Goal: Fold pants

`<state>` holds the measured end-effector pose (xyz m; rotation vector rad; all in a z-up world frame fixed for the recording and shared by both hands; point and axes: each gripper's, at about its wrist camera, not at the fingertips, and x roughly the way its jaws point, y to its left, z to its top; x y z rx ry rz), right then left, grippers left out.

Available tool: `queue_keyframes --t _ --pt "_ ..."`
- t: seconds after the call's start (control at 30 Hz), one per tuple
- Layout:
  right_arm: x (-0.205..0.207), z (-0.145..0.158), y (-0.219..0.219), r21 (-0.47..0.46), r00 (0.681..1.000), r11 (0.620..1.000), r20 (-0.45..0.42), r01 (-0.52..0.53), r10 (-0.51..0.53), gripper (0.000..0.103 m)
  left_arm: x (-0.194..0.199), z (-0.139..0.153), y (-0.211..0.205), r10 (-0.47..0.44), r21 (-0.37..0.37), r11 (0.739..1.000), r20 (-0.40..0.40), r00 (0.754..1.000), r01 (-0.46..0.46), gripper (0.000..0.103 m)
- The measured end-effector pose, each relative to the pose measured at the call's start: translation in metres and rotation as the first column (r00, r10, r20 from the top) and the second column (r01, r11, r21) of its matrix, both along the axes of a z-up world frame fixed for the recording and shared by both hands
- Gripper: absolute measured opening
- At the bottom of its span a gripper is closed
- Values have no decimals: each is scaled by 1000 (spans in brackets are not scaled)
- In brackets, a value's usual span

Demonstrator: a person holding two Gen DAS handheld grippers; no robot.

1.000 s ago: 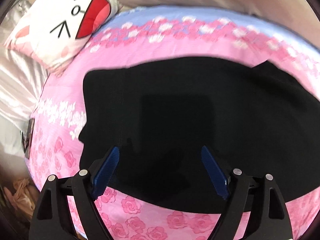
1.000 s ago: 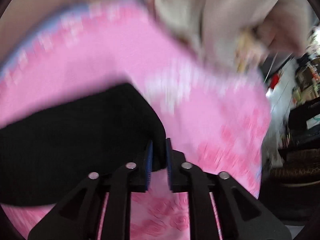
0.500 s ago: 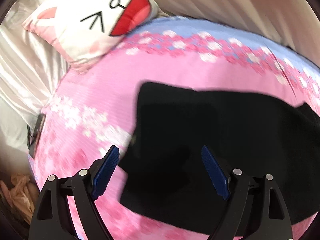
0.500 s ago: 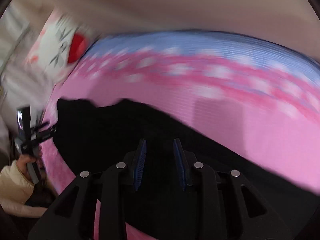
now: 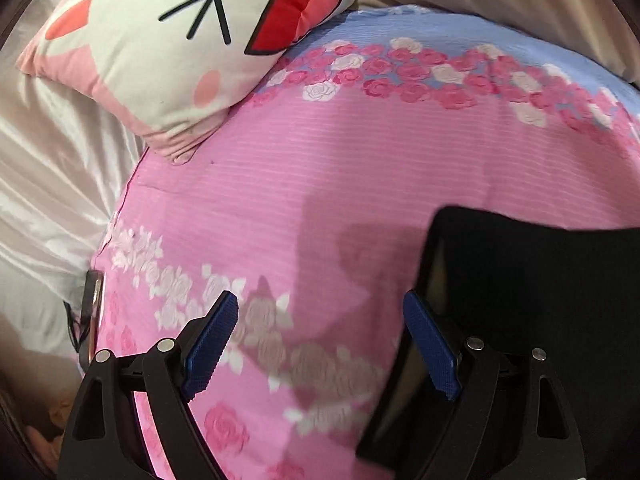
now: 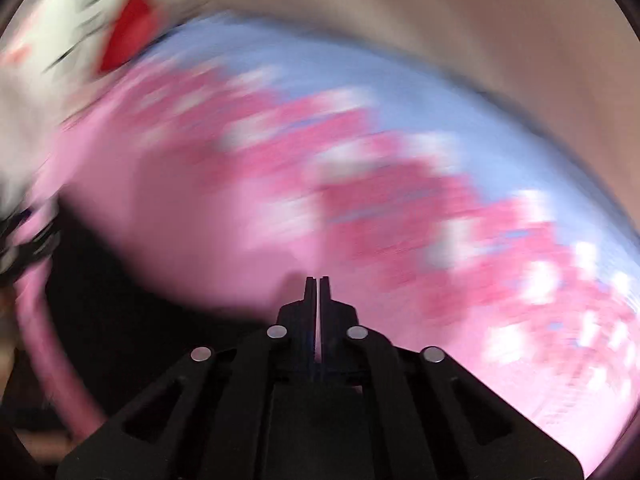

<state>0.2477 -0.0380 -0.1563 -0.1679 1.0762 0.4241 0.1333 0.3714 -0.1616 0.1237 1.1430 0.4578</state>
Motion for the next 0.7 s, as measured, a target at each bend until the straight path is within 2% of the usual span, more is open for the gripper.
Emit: queue_keyframes --t 0.03,0.07,0.1,0.13,0.23,0.3,0.4,0.43,0.47,0.5,0.53,0.57,0.6,0.67,0.7 --pt "4 1 -9 30 999 999 -26 37 -37 0 2 -1 3 8 -7 1000 2 1000 -8 83" --pt "-1 16 -18 111 998 992 -14 55 -53 0 4 3 8 23 -28 999 22 999 -22 82" --pt "-14 32 -19 163 999 986 26 27 -32 3 2 7 12 35 -50 998 42 999 -33 82" --pt "-26 43 -15 172 998 985 59 -14 3 9 0 10 16 42 -65 997 55 998 -38 82" --pt "-74 58 32 76 967 966 82 -246 239 15 -14 24 32 78 -111 992 116 990 -65 82" --pt "-101 53 70 8 918 922 94 -387 385 15 -25 30 38 90 -152 986 149 985 -67 82" --pt "-112 31 123 -88 866 871 95 -484 491 50 -42 35 31 67 -191 981 160 985 -35 82" --pt "-112 19 134 -122 856 856 74 -502 512 47 -45 35 28 54 -200 980 159 986 -21 82" --pt "-107 11 138 -126 853 849 36 -513 521 39 -48 34 22 30 -216 976 157 987 5 82" --pt "-101 2 145 -122 853 847 -6 -518 521 20 -52 30 14 -14 -237 970 145 989 48 82" --pt "-97 0 151 -130 857 849 -6 -512 516 16 -54 26 6 -46 -230 971 122 992 73 82" --pt "-90 2 156 -123 862 856 7 -502 506 11 -56 20 -1 -61 -193 978 95 994 79 82" --pt "-81 8 157 -95 880 876 10 -473 476 7 -59 17 -4 -60 -160 985 83 995 73 82" --pt "-62 14 166 -64 903 901 1 -430 430 7 -64 17 -2 -37 -150 987 98 994 52 82" --pt "-64 17 169 -78 898 895 -8 -438 439 8 -69 20 4 -2 -165 986 118 993 22 82"
